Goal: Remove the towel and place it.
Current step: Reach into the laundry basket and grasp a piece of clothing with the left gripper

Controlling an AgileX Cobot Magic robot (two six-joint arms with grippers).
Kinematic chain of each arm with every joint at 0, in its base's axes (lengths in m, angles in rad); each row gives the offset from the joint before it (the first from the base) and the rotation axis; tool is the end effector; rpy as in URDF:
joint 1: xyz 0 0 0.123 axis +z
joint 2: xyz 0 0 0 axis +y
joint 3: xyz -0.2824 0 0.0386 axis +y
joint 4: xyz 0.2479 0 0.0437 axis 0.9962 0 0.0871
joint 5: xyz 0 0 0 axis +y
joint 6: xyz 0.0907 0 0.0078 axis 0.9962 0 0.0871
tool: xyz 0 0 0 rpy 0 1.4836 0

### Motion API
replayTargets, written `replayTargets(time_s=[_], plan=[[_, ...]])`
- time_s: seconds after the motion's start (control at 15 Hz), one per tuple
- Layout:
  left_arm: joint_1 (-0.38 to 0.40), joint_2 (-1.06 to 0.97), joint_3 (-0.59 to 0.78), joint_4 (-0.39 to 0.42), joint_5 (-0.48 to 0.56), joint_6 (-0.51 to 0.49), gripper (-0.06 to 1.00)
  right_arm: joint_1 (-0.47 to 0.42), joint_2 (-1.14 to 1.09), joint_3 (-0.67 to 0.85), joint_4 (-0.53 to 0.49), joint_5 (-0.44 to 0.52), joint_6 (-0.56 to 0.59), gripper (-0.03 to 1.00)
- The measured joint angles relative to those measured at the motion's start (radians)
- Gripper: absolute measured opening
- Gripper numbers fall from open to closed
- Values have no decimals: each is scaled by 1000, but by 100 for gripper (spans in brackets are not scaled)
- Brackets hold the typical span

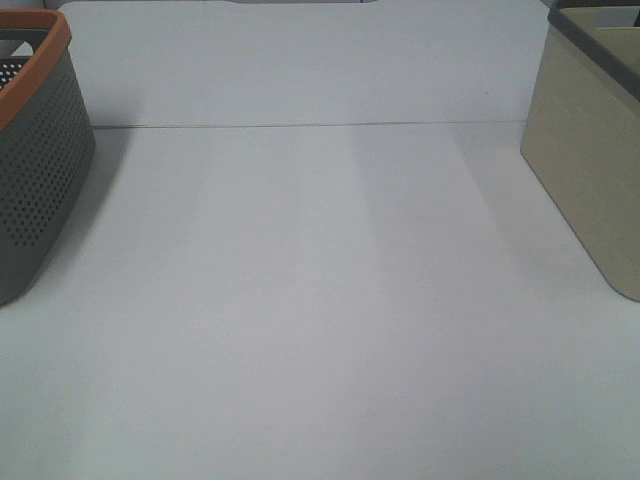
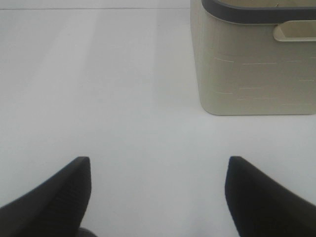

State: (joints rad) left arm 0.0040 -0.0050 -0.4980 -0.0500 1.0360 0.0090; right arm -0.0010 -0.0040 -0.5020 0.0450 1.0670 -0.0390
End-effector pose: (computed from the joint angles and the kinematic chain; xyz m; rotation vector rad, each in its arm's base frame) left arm -0.0044 -0.0039 0.2787 0.0067 2.0160 -0.0513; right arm -0.0060 0.0036 0.2773 -0.0412 2.0435 0.0289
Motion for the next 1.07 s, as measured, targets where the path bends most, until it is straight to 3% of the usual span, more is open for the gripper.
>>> replayTargets(time_s=[1.07], plan=[[0, 0, 0, 0, 0, 0, 99, 0, 0, 0, 0, 0, 0, 75]])
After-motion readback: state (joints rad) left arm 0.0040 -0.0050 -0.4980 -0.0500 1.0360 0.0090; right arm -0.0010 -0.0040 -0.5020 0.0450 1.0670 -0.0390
